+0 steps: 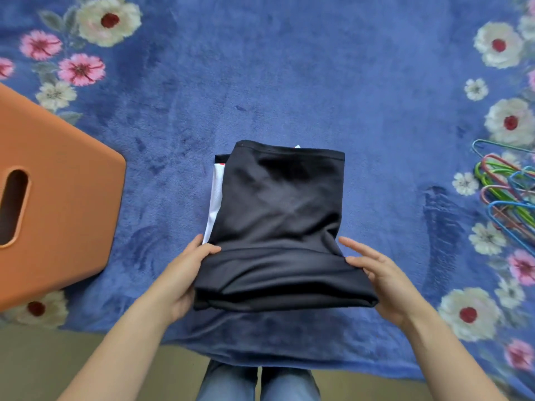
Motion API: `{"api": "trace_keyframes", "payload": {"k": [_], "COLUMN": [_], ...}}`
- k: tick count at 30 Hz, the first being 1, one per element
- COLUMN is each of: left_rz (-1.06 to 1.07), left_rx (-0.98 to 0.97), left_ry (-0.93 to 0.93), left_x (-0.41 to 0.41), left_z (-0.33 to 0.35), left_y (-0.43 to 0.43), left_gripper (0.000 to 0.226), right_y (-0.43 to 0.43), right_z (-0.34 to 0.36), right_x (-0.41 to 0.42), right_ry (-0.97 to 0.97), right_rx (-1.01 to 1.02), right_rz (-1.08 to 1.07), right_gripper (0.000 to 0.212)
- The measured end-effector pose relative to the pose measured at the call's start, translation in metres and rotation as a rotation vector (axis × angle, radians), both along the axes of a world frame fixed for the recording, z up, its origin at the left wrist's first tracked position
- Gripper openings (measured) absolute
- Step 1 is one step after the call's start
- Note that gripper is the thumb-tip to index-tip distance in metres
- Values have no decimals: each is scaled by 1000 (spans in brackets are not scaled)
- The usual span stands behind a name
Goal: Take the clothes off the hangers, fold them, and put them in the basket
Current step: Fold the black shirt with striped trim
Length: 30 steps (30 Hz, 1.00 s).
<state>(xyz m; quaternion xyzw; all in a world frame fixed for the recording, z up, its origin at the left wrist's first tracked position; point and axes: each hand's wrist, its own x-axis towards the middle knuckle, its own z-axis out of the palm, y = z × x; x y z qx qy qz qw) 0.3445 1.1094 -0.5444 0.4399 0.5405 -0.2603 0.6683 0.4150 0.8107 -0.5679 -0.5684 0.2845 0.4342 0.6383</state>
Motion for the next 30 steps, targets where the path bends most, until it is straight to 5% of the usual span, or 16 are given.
{"api": "trace_keyframes", "payload": {"k": [3,7,11,15,17,19,21,25,30], "left_rz": [135,398,404,-96,-478,-653,-626,-361,-195], "left_rx": [-90,-145,-133,227,529,753,820,868,974], "left_ry": [-14,26,0,-62,-140,-250,-349,-479,-479], "left_x": [19,57,87,94,92,91,91,88,98], "left_z": [2,-3,0,-4,-13,-19,-28,-37,-43], "left_y": [9,15,18,20,24,23,17,-3,-7], "left_gripper": [62,21,20,44,53,42,35,54,56], "right_y": [9,18,32,37,39,42,51,71,78], "right_z": [5,0,-10,-20,-22,-27,-29,-25,-32], "right_x": [31,70,94,100,99,95,95,97,104], "right_ry": [28,16,-88,-190,-246,-324,-407,-621,-721], "right_rx": [13,151,-44,-243,-304,-364,-423,-553,-677], "right_rz": [-81,-195,63,151,144,147,113,-78,-132], "right_gripper": [21,30,9,34,22,53,74,51,46]}}
